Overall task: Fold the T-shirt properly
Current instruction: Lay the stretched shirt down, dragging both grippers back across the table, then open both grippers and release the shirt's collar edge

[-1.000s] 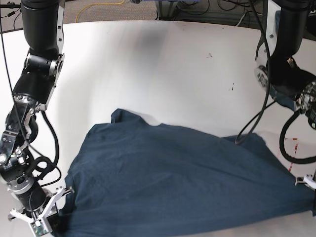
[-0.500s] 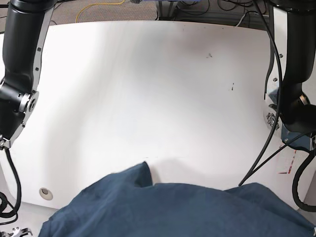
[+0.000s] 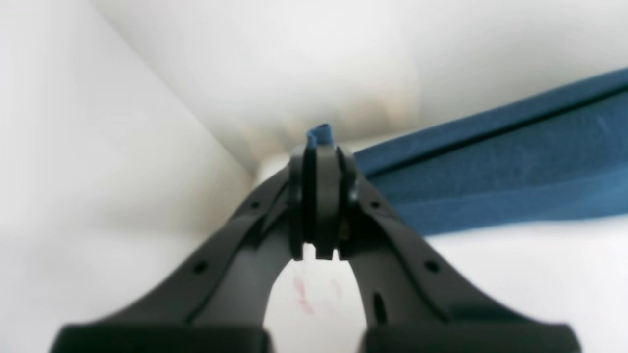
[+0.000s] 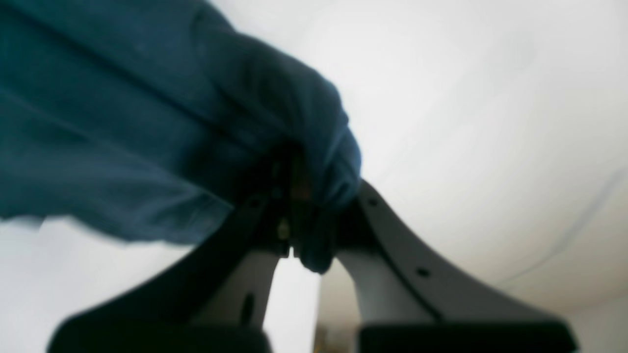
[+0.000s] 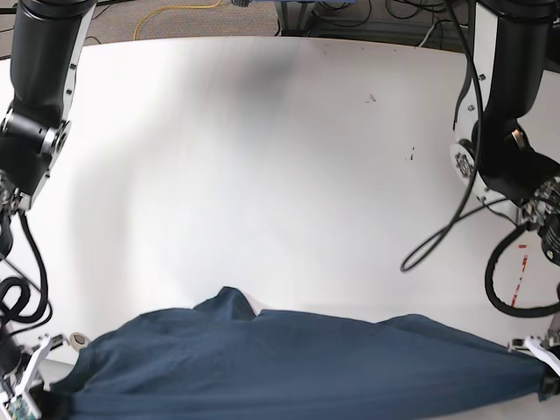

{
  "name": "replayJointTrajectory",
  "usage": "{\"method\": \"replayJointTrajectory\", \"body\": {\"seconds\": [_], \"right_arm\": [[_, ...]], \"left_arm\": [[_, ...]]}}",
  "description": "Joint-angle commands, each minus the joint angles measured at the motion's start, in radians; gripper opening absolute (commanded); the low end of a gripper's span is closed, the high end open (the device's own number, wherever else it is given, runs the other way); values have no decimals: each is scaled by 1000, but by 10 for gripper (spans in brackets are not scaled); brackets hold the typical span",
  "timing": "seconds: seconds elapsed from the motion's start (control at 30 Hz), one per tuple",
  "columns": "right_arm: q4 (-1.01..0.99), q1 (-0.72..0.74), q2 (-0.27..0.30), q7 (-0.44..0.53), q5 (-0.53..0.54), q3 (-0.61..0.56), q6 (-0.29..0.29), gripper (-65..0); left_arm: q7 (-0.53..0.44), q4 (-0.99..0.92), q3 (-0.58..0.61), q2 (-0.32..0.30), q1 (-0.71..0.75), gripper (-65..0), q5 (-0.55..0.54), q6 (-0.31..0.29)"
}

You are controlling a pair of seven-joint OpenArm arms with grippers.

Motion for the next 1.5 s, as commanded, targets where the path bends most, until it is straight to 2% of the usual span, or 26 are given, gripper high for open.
{"method": "replayJointTrajectory", "body": {"seconds": [0.0, 0.13, 0.37, 0.5, 0.63, 0.93, 1.17, 1.47], "right_arm": [[68, -98, -3, 7, -19, 53, -9, -631], [140, -308, -81, 7, -19, 150, -9, -631], [165, -624, -219, 17, -20, 263, -9, -634], [163, -770, -293, 73, -27, 292, -9, -634], [163, -914, -354, 129, -30, 292, -9, -634], [162, -1098, -419, 130, -31, 295, -9, -634], [163, -1213, -425, 130, -30, 297, -9, -633], [162, -1284, -425, 130, -30, 297, -9, -629]], "left_arm": [[-23, 49, -1, -11, 83, -650, -27, -2], [-23, 73, -19, -11, 287, -650, -80, -2], [-23, 73, -142, -14, 621, -650, -193, -2], [-47, 72, -167, -18, 773, -650, -238, -2], [-58, 72, -160, -57, 913, -650, -253, -2], [-59, 70, -167, -60, 1062, -650, -244, -2], [-59, 70, -167, -96, 1140, -650, -244, -2], [-59, 66, -168, -132, 1204, -649, -242, -2]]}}
